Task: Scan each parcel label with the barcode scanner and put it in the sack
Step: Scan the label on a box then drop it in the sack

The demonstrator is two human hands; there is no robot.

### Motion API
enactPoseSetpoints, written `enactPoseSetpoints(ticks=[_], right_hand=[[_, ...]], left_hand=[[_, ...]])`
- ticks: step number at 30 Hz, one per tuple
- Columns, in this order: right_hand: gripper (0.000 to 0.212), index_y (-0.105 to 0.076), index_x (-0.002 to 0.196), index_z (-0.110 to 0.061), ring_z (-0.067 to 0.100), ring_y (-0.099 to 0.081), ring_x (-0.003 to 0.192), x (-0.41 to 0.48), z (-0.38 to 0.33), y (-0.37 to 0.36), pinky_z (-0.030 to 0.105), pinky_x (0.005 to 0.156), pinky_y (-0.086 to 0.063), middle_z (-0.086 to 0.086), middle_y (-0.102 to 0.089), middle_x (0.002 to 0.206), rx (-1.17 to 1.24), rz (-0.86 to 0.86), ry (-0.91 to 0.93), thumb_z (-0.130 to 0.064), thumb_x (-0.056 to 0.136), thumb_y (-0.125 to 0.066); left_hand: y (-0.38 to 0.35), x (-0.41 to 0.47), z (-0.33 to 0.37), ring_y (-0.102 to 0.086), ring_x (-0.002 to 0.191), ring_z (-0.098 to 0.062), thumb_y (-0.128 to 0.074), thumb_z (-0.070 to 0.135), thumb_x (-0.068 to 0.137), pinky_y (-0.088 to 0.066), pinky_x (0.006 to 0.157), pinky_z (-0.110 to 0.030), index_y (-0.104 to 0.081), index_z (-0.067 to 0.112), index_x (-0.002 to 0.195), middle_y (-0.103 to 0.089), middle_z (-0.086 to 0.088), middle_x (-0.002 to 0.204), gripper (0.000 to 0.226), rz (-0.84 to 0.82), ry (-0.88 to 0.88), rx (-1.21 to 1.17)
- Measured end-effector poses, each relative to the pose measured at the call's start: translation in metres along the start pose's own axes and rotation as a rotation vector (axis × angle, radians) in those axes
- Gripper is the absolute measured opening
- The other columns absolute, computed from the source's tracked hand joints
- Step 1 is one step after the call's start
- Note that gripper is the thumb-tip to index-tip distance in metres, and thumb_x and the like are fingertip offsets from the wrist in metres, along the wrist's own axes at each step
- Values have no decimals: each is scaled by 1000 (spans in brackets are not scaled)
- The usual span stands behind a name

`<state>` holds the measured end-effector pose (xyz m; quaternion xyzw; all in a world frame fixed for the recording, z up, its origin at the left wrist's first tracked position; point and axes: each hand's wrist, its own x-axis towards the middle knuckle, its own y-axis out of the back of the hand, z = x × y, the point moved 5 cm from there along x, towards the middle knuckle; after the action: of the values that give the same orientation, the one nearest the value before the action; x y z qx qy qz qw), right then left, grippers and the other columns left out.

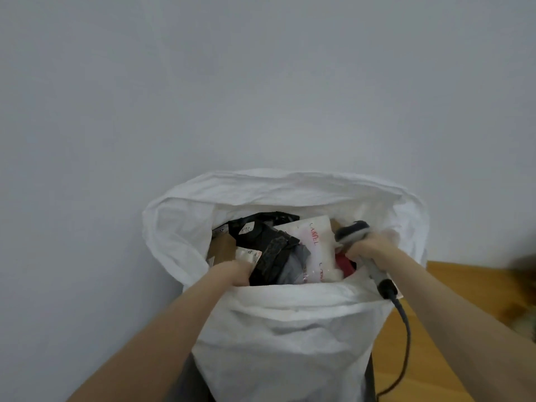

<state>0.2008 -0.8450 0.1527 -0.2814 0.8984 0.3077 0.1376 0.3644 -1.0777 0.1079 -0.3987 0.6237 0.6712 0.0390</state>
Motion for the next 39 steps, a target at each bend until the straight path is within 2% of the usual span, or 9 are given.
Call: enactPoseSetpoints(ticks=[2,4,9,11,19,23,26,32,39], right_hand=[[20,-57,97,-8,28,-57,82,8,-10,0,40,71,-51,13,-56,90,16,-55,11,-1,82,-68],[24,-56,100,-8,33,-61,85,20,-28,-2,43,75,-55,16,-59,94,74,-82,45,-10,81,-72],[36,-56,105,-2,36,-70,87,56,-31,-16,49,83,-57,21,-68,93,381,-94,-66,-20,80,-76],[39,-59,109,-1,31,-71,78,69,-17,-21,40,67,-60,20,-69,94,465,-76,-121,-20,80,-76],[25,-58,102,1,17,-59,40,90,20,-23,23,40,-47,16,-62,68,553,5,-138,-9,84,-72],[14,-57,88,-3,18,-59,48,83,15,-25,29,50,-52,16,-65,72,544,-17,-105,-8,86,-70],[16,-59,92,-3,19,-61,52,75,6,-28,29,49,-51,18,-69,82,522,-58,-80,-12,85,-71],[16,-57,80,-3,15,-49,38,49,0,-33,27,47,-41,11,-56,62,503,-153,-75,-12,89,-68],[11,-57,88,-2,17,-51,47,13,23,-33,26,44,-41,12,-57,64,535,-130,7,-6,87,-66]], left_hand=[[28,9,18,-49,124,-31,-70,43,83,-46,96,-40,-40,8,138,-48,-12,135,72,227,-60,-46],[46,20,45,-36,135,-35,-76,47,76,-42,103,-47,-17,19,152,-27,-12,151,100,328,-193,-137],[15,71,91,12,144,-44,-73,46,79,-17,112,-66,14,43,148,24,-10,157,111,104,-260,-106],[1,91,95,17,142,-45,-72,45,81,-18,108,-71,16,46,147,30,-9,155,110,104,-215,-105],[-17,123,105,19,142,-43,-70,40,84,-14,105,-75,15,47,147,33,-8,154,106,108,-174,-120],[-5,115,94,16,143,-42,-78,50,72,-14,113,-64,7,46,149,26,-8,157,115,70,-251,-212],[12,95,86,-4,146,-37,-75,58,71,-22,115,-53,-6,40,152,9,-8,160,108,219,-252,-247],[-11,54,66,-1,147,-37,-68,61,76,-19,113,-61,15,26,152,17,-14,159,118,293,-52,-98],[-36,3,66,-6,147,-31,-59,62,83,-14,118,-47,9,19,153,8,-11,161,107,426,-53,-137]])
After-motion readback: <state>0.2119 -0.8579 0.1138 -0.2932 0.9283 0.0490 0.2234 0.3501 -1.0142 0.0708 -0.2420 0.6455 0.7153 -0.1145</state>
